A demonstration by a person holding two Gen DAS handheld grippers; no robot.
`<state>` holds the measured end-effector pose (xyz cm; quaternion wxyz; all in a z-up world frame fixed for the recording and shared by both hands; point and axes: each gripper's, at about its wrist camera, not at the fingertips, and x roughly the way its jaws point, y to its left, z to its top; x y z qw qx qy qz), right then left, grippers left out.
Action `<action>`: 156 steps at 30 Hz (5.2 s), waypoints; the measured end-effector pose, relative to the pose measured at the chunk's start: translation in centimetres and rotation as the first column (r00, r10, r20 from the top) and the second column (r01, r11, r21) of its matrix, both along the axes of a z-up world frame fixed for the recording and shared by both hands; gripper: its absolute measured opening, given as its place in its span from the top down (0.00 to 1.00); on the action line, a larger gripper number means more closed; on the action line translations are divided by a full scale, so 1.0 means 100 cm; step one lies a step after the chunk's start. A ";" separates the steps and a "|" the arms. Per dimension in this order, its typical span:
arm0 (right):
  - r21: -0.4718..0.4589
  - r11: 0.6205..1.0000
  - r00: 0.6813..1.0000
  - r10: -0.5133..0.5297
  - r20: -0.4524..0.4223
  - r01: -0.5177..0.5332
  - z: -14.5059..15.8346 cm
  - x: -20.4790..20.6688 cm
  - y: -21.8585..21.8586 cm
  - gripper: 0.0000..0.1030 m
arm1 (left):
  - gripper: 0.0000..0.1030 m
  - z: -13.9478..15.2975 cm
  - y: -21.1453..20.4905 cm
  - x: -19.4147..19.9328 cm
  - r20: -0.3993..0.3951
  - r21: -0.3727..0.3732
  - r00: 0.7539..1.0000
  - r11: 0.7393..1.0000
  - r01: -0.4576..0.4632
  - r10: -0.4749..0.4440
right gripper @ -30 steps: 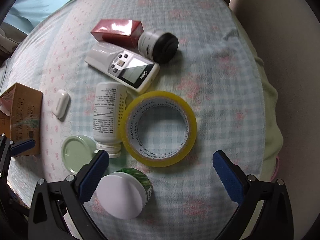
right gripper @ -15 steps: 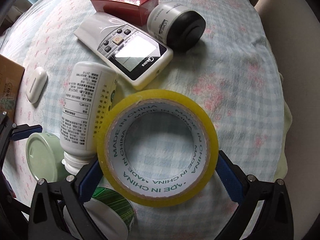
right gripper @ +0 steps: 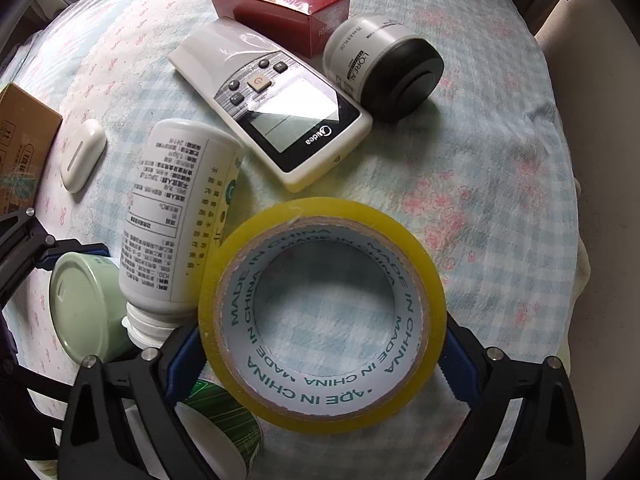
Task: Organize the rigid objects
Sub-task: 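Grasp the pale green lid with the left tool while the right tool grasps the yellow tape roll, then carry the green lid and tape roll into the cardboard box and release both, then lift both tools away from the box back toward the items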
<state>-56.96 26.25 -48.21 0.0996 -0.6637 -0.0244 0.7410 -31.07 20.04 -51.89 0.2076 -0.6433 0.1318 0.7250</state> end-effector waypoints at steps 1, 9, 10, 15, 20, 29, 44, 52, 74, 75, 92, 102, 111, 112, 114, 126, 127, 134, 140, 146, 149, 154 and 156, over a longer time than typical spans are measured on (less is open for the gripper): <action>-0.001 1.000 1.000 0.000 -0.002 0.000 0.001 0.000 0.001 0.06 | 0.34 0.000 0.000 0.000 -0.001 -0.002 1.000 1.000 -0.007 0.007; -0.020 0.999 0.999 -0.040 -0.022 0.040 0.013 0.004 0.009 0.07 | 0.34 0.011 -0.011 -0.005 -0.007 0.021 0.999 0.998 -0.053 0.053; -0.027 0.998 0.998 -0.054 -0.028 0.054 0.016 0.005 0.012 0.07 | 0.34 0.013 -0.013 -0.006 -0.008 0.021 0.998 0.998 -0.059 0.059; -0.033 0.996 0.994 -0.087 -0.063 0.085 0.041 0.011 0.019 0.07 | 0.34 0.035 -0.027 -0.010 -0.024 0.029 0.993 0.993 -0.116 0.117; -0.011 0.997 0.989 -0.081 -0.120 0.081 0.084 0.015 0.021 0.07 | 0.34 0.084 -0.047 -0.018 -0.079 0.095 0.976 0.976 -0.196 0.204; 0.023 0.999 0.966 -0.029 -0.256 0.036 0.153 -0.017 -0.055 0.07 | 0.34 0.186 -0.087 0.017 -0.210 0.193 0.917 0.934 -0.302 0.340; -0.079 0.990 0.920 0.074 -0.384 -0.113 0.226 -0.050 -0.230 0.06 | 0.34 0.253 -0.294 0.105 -0.252 0.254 0.839 0.870 -0.423 0.482; -0.151 0.988 0.935 -0.019 -0.353 -0.037 0.207 -0.068 -0.322 0.06 | 0.34 0.234 -0.402 0.126 -0.232 0.237 0.847 0.872 -0.429 0.479; -0.086 0.988 0.991 0.122 -0.060 -0.127 0.027 -0.173 -0.379 0.06 | 0.34 0.072 -0.448 0.042 -0.051 0.140 0.926 0.921 -0.364 0.373; -0.083 0.988 0.991 0.129 -0.042 -0.132 0.017 -0.175 -0.377 0.06 | 0.34 0.066 -0.446 0.040 -0.044 0.136 0.929 0.923 -0.359 0.368; -0.124 0.968 0.975 0.220 -0.007 -0.219 -0.049 -0.169 -0.377 0.07 | 0.34 -0.010 -0.430 0.028 0.017 0.036 0.949 0.949 -0.314 0.314; -0.160 0.942 0.955 0.296 -0.023 -0.296 -0.043 -0.158 -0.371 0.00 | 0.00 0.019 -0.439 0.020 -0.031 0.082 0.932 0.930 -0.359 0.362; -0.122 0.942 0.948 0.301 -0.106 -0.313 -0.011 -0.140 -0.364 0.00 | 0.00 0.038 -0.443 0.017 -0.051 0.069 0.918 0.919 -0.389 0.392; -0.121 0.942 0.948 0.301 -0.102 -0.312 -0.010 -0.139 -0.364 0.00 | 0.00 0.049 -0.435 0.018 -0.055 0.069 0.917 0.918 -0.391 0.395; -0.110 0.942 0.946 0.307 -0.104 -0.317 -0.004 -0.137 -0.366 0.00 | 0.00 0.057 -0.436 0.024 -0.064 0.068 0.915 0.917 -0.394 0.398; -0.045 0.923 0.916 0.372 -0.147 -0.382 0.053 -0.136 -0.379 0.00 | 0.00 0.127 -0.456 0.069 -0.139 0.077 0.874 0.885 -0.460 0.466; -0.039 0.922 0.913 0.376 -0.157 -0.386 0.061 -0.132 -0.381 0.00 | 0.00 0.134 -0.457 0.075 -0.143 0.079 0.869 0.881 -0.467 0.474; -0.047 0.945 0.921 0.303 -0.245 -0.324 0.110 -0.107 -0.384 0.00 | 0.00 0.183 -0.457 0.121 -0.190 0.108 0.812 0.834 -0.541 0.552; -0.060 0.973 0.933 0.197 -0.300 -0.225 0.146 -0.076 -0.357 0.00 | 0.00 0.224 -0.442 0.139 -0.232 0.144 0.745 0.779 -0.610 0.626; -0.025 0.988 0.938 0.135 -0.318 -0.151 0.174 -0.047 -0.310 0.00 | 0.00 0.255 -0.405 0.138 -0.243 0.176 0.722 0.762 -0.624 0.648; -0.016 0.991 0.938 0.124 -0.323 -0.136 0.182 -0.035 -0.281 0.00 | 0.00 0.263 -0.380 0.129 -0.255 0.165 0.725 0.767 -0.620 0.640; -0.030 0.994 0.940 0.087 -0.331 -0.103 0.185 -0.022 -0.227 0.00 | 0.00 0.274 -0.333 0.092 -0.256 0.157 0.748 0.790 -0.593 0.613; -0.015 0.995 0.941 0.084 -0.328 -0.095 0.186 -0.019 -0.209 0.00 | 0.00 0.278 -0.315 0.072 -0.255 0.158 0.764 0.805 -0.572 0.593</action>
